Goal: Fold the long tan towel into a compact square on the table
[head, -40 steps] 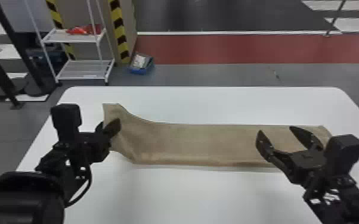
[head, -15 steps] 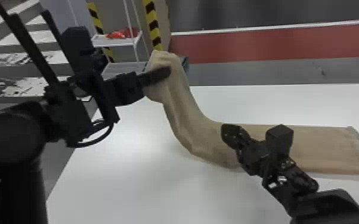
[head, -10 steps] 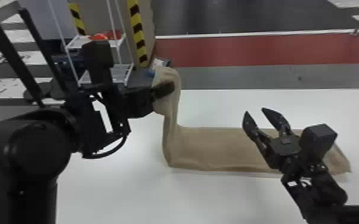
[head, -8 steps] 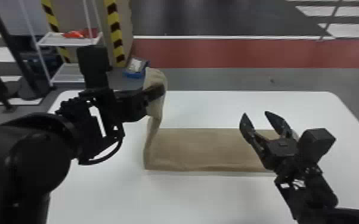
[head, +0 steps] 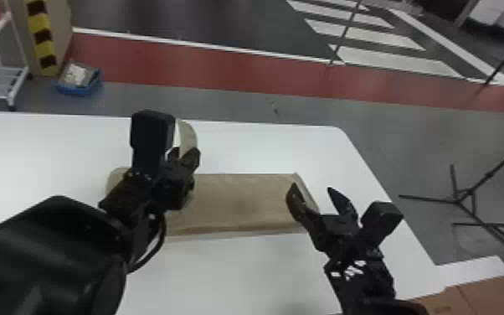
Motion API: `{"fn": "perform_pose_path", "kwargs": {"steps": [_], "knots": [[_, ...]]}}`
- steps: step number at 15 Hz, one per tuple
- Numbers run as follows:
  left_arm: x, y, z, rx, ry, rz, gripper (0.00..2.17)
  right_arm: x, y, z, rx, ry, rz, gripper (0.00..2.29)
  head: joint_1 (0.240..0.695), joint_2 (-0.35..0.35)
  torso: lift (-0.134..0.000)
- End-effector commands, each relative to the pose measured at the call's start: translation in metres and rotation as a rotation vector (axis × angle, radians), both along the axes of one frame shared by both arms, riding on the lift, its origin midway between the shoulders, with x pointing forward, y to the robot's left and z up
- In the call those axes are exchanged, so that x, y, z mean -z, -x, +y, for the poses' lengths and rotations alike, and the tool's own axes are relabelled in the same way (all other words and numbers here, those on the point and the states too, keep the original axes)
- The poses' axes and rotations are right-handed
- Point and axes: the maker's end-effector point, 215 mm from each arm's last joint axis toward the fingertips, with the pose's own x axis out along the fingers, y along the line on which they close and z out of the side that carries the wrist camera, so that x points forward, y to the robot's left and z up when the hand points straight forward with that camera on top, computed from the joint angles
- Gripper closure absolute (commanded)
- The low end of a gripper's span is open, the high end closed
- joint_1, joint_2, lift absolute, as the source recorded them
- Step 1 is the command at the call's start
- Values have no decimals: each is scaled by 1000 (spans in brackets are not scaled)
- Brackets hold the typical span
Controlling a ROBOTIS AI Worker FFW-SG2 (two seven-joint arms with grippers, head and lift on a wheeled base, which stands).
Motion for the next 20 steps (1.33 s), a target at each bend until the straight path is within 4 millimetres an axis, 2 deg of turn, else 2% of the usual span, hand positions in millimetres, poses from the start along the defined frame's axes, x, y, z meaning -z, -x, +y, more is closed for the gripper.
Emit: {"fn": "perform_pose_path", "kwargs": {"steps": [1,5,6,7,8,9,12,14,15,17,18,19,20], "knots": [[33,8,-16,30,-65,21,1632,-1,7,-18,29,-22,-7,80,695,-350,-123],[49,5,-32,42,-94,-2,1612,-3,20,-48,65,-39,-20,83,695,-350,-123],[53,5,-36,51,-87,-6,1096,-3,24,-57,72,-55,-25,83,695,-350,-123],[54,8,-45,70,-64,-17,279,-5,27,-67,87,-62,-29,83,695,-350,-123],[57,9,-49,79,-33,-11,-2,-5,30,-75,101,-68,-28,83,695,-350,-123],[63,11,-53,95,-20,6,-2,-6,30,-77,101,-72,-31,83,695,-350,-123],[58,15,-64,114,-3,-16,33,-6,30,-78,99,-71,-27,83,695,-350,-123],[51,15,-61,98,8,-27,33,-2,26,-70,86,-79,-14,83,695,-350,-123],[40,14,-56,83,24,-45,33,2,23,-65,76,-88,5,87,695,-350,-123],[19,12,-24,22,31,-96,33,-2,16,-46,39,-91,17,113,695,-350,-123],[3,11,0,-27,61,-118,33,-3,12,-30,9,-98,34,134,695,-350,-123],[-5,9,24,-71,83,-126,33,-2,8,-14,-16,-103,49,164,695,-350,-123],[-3,9,60,-110,61,-137,33,3,3,10,-49,-95,70,211,695,-350,-123]]}}
